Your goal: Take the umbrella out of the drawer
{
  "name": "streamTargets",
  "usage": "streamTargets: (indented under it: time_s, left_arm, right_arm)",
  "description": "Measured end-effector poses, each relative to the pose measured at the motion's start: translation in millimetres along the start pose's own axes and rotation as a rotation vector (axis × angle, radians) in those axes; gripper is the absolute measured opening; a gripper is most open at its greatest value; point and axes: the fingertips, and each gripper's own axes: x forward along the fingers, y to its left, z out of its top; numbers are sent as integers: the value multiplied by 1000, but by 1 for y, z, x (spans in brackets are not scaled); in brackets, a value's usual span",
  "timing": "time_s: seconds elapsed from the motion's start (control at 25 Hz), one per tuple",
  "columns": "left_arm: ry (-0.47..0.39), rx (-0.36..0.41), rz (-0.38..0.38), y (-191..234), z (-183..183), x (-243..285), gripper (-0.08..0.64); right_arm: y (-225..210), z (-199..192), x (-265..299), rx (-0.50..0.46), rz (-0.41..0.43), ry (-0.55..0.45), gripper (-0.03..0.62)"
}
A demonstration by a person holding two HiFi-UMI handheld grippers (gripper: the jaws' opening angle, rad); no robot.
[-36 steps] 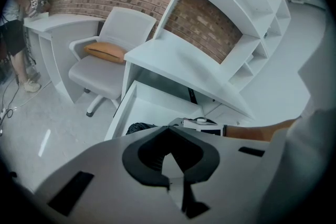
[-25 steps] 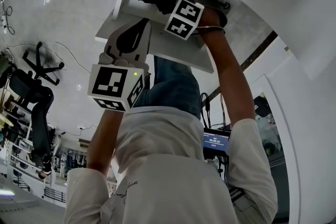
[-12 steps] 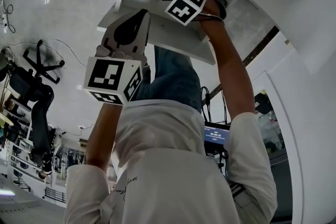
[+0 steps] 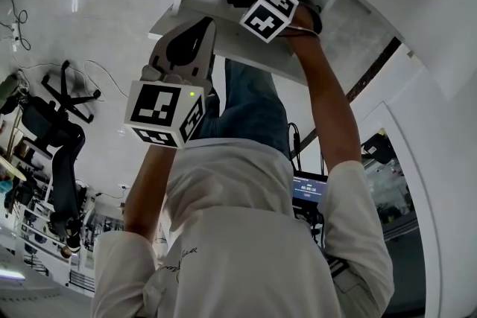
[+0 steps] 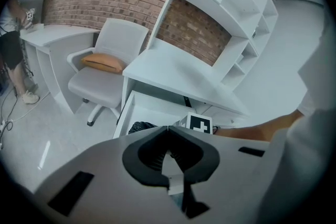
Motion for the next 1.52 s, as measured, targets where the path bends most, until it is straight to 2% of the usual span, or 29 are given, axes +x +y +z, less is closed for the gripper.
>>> streamTargets:
  time_s: [0.24,0.36,0.44,0.76,1.16,1.52]
  left_arm:
    - [-29,17,-32,-8,6,-11,17]
    - [-52,47,0,-5,15,-18,17]
    - [-61,41,1,-7,20,-22,17]
    - [-56,11,-16,-8,25,-29,17]
    - [-26,47,-39,0,19,-41,17]
    - [-31,45,-57,0,19,-53,17]
  right_arm:
    - [8,1,-11,26,-2,-17,242]
    - [10,4,-17,39,-14,-19,242]
    - [12,6,-23,50,-14,-21,242]
    - [15,4,-45,96,-36,-39,242]
    - [23,2,-64,158,-48,-67,242]
    - [30,2,-77,178,-61,-80,242]
